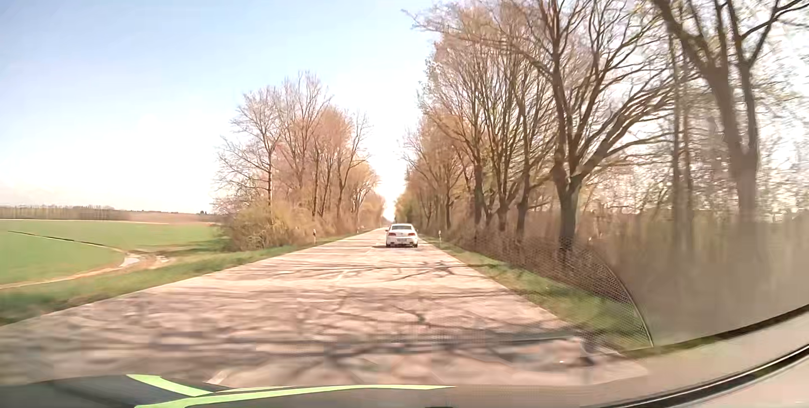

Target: Follow the waypoints while adhering to traffic rules and regulations

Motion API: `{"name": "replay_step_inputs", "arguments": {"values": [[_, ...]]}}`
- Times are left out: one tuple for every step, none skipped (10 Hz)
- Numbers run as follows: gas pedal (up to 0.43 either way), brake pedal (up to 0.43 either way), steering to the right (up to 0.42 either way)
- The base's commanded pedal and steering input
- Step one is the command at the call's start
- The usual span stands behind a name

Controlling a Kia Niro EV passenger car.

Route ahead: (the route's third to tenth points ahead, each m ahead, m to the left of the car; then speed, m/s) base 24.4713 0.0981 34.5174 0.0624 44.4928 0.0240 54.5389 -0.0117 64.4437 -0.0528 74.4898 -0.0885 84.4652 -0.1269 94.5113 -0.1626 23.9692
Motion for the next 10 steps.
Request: {"name": "replay_step_inputs", "arguments": {"values": [[0.087, 0.000, 0.002], [0.098, 0.000, 0.002], [0.118, 0.000, 0.002], [0.130, 0.000, 0.002], [0.130, 0.000, 0.001], [0.138, 0.000, 0.002], [0.169, 0.000, 0.002], [0.189, 0.000, 0.001], [0.197, 0.000, 0.000], [0.197, 0.000, 0.000]]}}
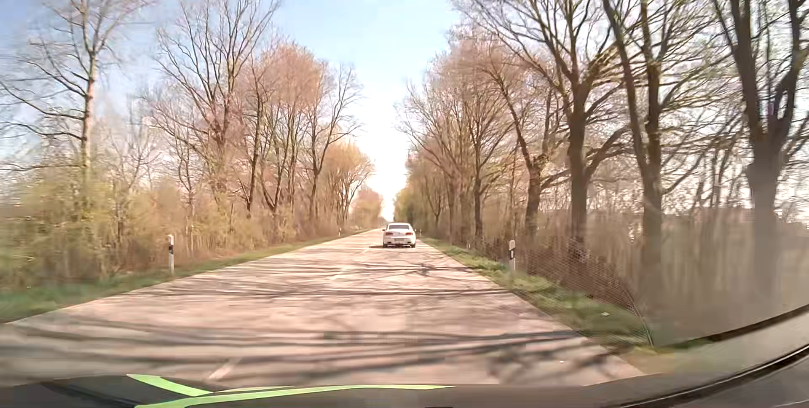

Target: Follow the waypoints while adhering to traffic rules and regulations

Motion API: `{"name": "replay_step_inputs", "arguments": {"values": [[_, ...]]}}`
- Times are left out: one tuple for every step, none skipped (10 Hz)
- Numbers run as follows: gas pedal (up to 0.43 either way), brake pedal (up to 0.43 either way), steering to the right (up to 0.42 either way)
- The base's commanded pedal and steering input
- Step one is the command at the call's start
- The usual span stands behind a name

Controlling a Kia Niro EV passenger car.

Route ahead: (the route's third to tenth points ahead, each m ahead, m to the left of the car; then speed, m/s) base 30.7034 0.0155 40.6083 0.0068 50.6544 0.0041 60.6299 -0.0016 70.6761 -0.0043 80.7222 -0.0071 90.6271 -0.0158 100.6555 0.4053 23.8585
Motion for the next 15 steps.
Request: {"name": "replay_step_inputs", "arguments": {"values": [[0.197, 0.000, 0.000], [0.209, 0.000, 0.000], [0.220, 0.000, 0.000], [0.220, 0.000, -0.001], [0.220, 0.000, -0.001], [0.220, 0.000, -0.001], [0.220, 0.000, -0.001], [0.220, 0.000, -0.001], [0.220, 0.000, 0.000], [0.220, 0.000, 0.000], [0.220, 0.000, 0.000], [0.220, 0.000, 0.000], [0.220, 0.000, 0.000], [0.220, 0.000, 0.000], [0.220, 0.000, 0.000]]}}
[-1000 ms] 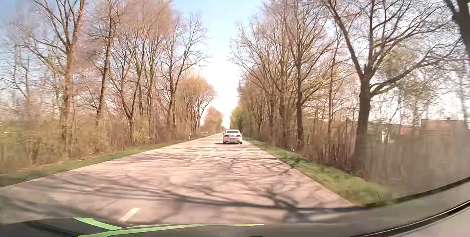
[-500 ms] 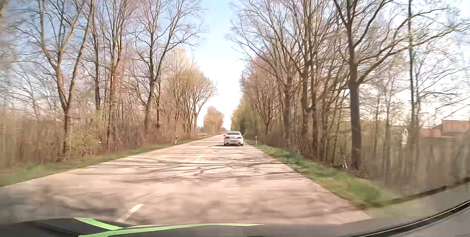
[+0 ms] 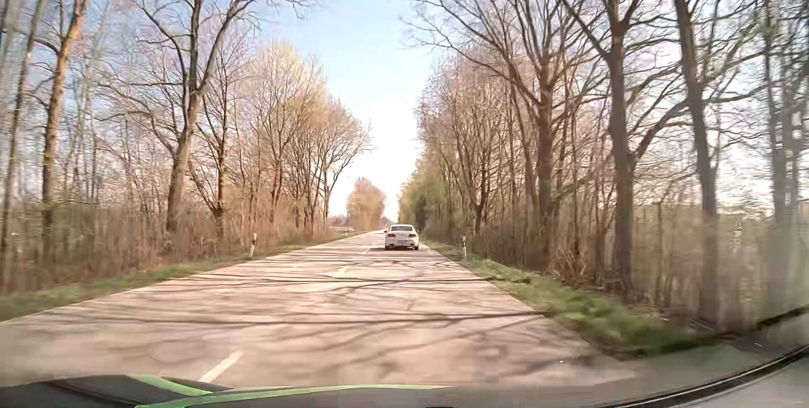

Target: Follow the waypoints while adhering to traffic rules and regulations

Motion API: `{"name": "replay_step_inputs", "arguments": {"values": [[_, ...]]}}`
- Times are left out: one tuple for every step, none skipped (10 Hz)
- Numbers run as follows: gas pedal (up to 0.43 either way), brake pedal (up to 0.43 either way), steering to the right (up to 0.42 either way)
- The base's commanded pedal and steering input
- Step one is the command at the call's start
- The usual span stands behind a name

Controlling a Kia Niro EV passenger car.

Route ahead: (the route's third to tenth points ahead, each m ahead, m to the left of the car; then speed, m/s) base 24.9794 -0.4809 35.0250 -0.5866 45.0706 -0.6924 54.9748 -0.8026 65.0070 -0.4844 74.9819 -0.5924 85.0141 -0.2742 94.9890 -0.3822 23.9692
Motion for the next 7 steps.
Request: {"name": "replay_step_inputs", "arguments": {"values": [[0.209, 0.000, 0.000], [0.197, 0.000, 0.001], [0.189, 0.000, 0.000], [0.169, 0.000, 0.001], [0.157, 0.000, 0.001], [0.138, 0.000, 0.000], [0.118, 0.000, 0.000]]}}
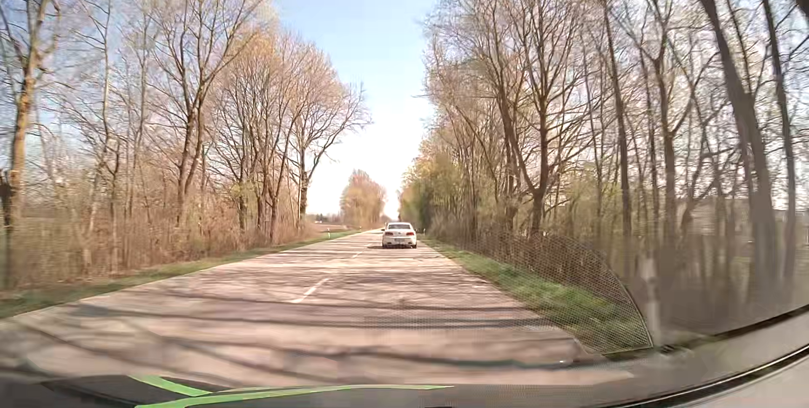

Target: Follow the waypoints while adhering to traffic rules and regulations

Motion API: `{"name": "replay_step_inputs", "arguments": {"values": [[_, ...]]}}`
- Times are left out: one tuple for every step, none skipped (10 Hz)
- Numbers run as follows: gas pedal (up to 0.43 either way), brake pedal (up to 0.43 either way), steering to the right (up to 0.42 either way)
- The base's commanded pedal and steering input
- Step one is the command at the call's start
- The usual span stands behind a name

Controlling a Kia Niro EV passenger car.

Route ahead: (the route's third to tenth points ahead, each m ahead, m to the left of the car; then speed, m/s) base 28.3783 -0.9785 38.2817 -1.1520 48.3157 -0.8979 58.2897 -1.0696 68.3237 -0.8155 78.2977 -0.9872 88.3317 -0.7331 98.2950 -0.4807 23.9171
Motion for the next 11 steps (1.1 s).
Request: {"name": "replay_step_inputs", "arguments": {"values": [[0.110, 0.000, 0.000], [0.110, 0.000, 0.000], [0.098, 0.000, 0.000], [0.079, 0.000, -0.001], [0.067, 0.000, -0.001], [0.059, 0.000, -0.001], [0.039, 0.000, -0.001], [0.028, 0.000, -0.001], [0.028, 0.000, -0.001], [0.020, 0.000, -0.001], [0.020, 0.000, -0.001]]}}
